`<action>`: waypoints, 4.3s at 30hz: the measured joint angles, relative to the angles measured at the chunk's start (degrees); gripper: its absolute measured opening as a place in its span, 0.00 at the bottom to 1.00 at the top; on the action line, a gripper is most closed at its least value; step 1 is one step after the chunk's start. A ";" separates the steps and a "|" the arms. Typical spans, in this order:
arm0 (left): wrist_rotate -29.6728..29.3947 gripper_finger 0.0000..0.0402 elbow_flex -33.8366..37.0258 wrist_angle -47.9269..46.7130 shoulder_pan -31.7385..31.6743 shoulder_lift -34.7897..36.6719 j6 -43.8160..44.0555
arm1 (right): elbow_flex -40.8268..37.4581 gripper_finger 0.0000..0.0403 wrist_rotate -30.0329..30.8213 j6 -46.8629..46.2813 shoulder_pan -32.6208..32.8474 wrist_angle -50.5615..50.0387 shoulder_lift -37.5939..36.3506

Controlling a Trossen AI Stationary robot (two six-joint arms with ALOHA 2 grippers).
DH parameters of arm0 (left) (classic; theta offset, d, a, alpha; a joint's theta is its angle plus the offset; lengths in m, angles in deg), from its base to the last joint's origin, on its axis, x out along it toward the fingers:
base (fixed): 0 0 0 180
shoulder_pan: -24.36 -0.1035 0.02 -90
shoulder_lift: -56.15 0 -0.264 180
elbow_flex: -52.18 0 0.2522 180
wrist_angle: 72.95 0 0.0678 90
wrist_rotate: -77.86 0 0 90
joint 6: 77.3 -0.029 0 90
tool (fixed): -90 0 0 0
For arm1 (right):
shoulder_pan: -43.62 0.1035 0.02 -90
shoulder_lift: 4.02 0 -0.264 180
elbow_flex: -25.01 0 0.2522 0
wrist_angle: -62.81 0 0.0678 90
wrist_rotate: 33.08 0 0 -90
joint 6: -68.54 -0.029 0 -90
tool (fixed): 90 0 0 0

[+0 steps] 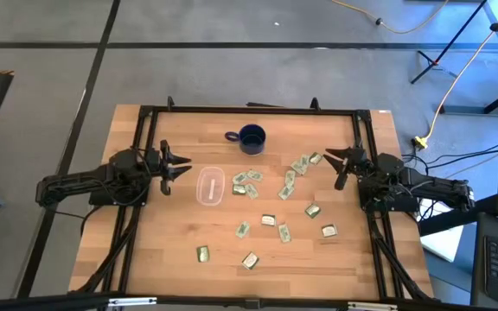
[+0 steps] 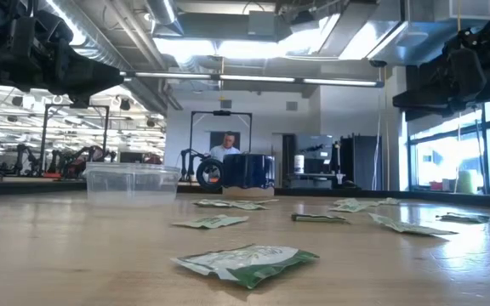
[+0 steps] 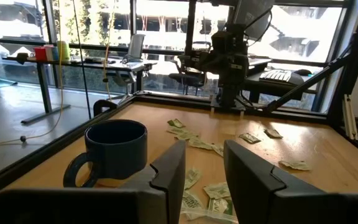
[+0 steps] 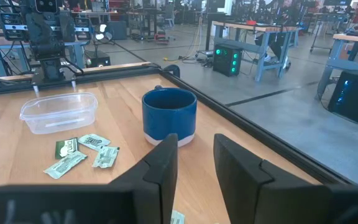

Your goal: Pick and place Stevia / Truvia into bins

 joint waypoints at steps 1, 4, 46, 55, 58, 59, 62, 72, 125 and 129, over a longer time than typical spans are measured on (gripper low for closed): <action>0.00 0.26 0.01 0.00 0.01 0.00 -0.02 | 0.00 0.27 0.00 0.00 0.00 0.02 -0.01; 0.00 0.26 0.02 0.02 0.00 0.00 -0.01 | -0.01 0.27 0.00 -0.01 0.00 0.00 -0.01; 0.00 0.26 0.02 0.01 0.00 0.00 0.00 | 0.00 0.27 0.00 -0.01 0.00 0.01 -0.01; 0.00 0.26 0.02 0.02 0.00 0.00 -0.02 | 0.00 0.27 -0.01 0.01 0.00 0.01 0.00; 0.00 0.26 0.01 0.02 0.01 0.00 0.00 | -0.01 0.27 -0.01 0.00 0.00 0.00 -0.01; 0.00 0.26 0.01 0.02 0.00 0.00 0.00 | 0.01 0.27 0.02 0.01 -0.02 0.01 -0.01; 0.00 0.26 0.02 0.00 0.02 0.00 -0.02 | 0.01 0.27 0.02 0.00 0.00 0.00 0.01; 0.00 0.26 0.02 0.02 0.01 0.00 -5.59 | 0.01 0.27 0.02 -0.01 -0.01 0.01 -0.02; -7.07 0.17 -53.01 -28.86 44.26 -84.76 15.79 | -0.01 0.27 0.01 4.13 -0.01 -0.07 0.01; -7.17 0.19 -53.62 -28.41 44.81 -88.49 20.94 | -0.01 0.27 -0.01 4.10 -0.01 -0.04 0.01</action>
